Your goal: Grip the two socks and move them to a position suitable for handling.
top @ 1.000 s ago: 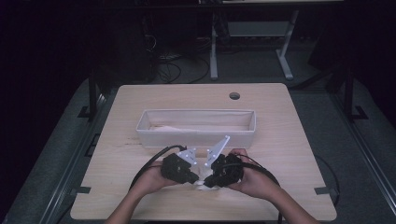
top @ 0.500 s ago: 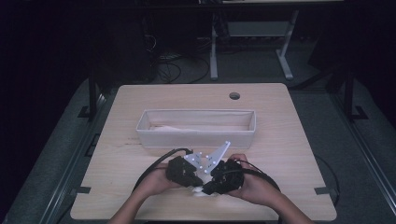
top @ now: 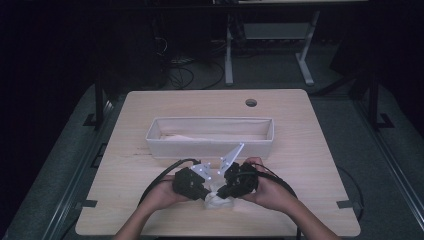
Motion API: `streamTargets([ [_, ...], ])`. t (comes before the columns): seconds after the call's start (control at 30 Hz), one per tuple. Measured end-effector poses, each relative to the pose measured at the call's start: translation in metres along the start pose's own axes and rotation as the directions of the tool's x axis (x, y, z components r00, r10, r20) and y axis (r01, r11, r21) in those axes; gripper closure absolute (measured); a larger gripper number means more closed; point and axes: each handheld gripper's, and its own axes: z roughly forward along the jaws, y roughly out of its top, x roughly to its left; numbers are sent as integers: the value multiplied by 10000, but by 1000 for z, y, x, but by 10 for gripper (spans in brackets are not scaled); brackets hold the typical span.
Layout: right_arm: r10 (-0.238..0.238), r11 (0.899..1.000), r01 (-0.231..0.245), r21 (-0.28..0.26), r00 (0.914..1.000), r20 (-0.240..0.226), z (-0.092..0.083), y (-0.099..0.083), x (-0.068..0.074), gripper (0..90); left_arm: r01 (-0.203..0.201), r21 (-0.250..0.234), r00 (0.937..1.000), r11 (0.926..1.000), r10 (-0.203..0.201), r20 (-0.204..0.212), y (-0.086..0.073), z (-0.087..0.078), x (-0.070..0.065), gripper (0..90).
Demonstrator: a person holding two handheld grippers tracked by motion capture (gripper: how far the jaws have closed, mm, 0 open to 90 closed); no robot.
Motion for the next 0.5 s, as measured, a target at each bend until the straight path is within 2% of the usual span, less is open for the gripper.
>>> streamTargets([
  [0.27, 481, 9982, -491, 331, 9984, 308, 10, 2, -15, 858, 208, -86, 9991, 9997, -211, -374, -10, -15, 3, 844],
  [0.5, 830, 9941, -863, 655, 9952, 524, 20, 3, -28, 858, 206, -146, 9984, 9997, -214, -526, -11, -20, 4, 844],
])
